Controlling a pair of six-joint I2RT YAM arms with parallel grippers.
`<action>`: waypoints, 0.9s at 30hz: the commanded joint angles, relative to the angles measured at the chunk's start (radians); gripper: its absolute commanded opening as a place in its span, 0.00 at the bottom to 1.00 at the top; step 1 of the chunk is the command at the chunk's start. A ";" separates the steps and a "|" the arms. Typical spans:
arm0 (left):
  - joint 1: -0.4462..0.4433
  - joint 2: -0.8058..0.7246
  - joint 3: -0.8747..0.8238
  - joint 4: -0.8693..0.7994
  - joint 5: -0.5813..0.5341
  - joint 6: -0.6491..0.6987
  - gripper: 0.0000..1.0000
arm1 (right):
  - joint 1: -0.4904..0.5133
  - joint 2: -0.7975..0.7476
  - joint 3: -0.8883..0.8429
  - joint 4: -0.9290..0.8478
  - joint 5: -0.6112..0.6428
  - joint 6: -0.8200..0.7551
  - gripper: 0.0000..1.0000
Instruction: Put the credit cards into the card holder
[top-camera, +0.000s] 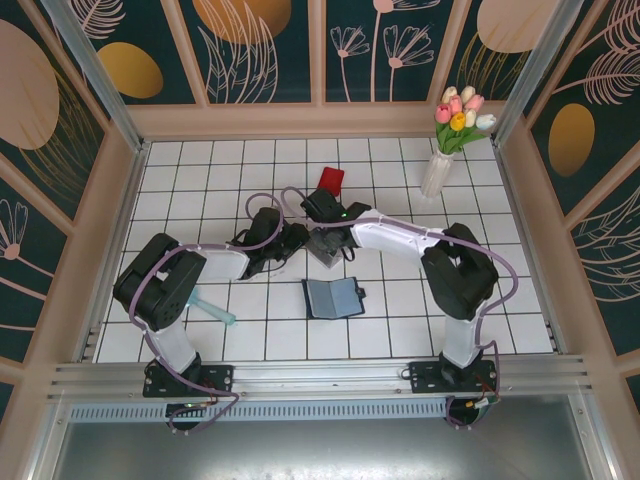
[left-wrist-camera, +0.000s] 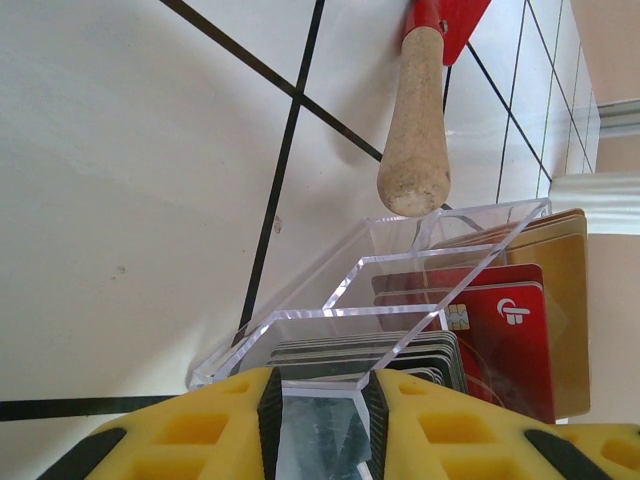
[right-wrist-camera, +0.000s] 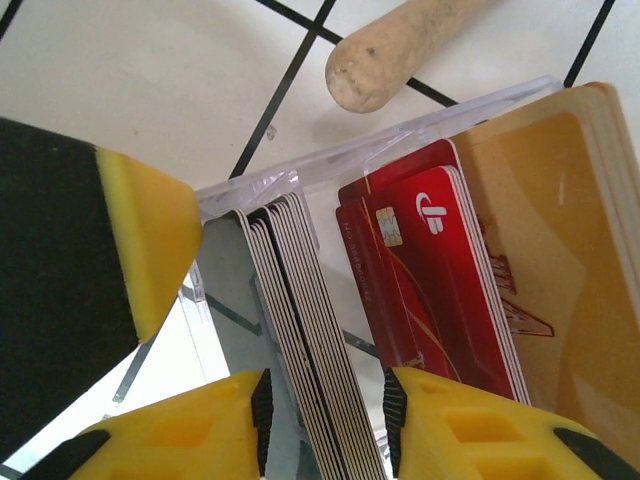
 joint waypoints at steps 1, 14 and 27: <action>0.004 0.006 -0.005 -0.081 -0.051 0.014 0.31 | 0.020 0.023 0.030 -0.014 0.048 -0.049 0.40; 0.004 0.010 -0.007 -0.079 -0.052 0.022 0.30 | 0.073 0.073 0.019 -0.019 0.252 -0.063 0.40; 0.004 0.012 -0.006 -0.093 -0.060 0.035 0.30 | 0.075 -0.003 0.022 -0.006 0.272 -0.054 0.32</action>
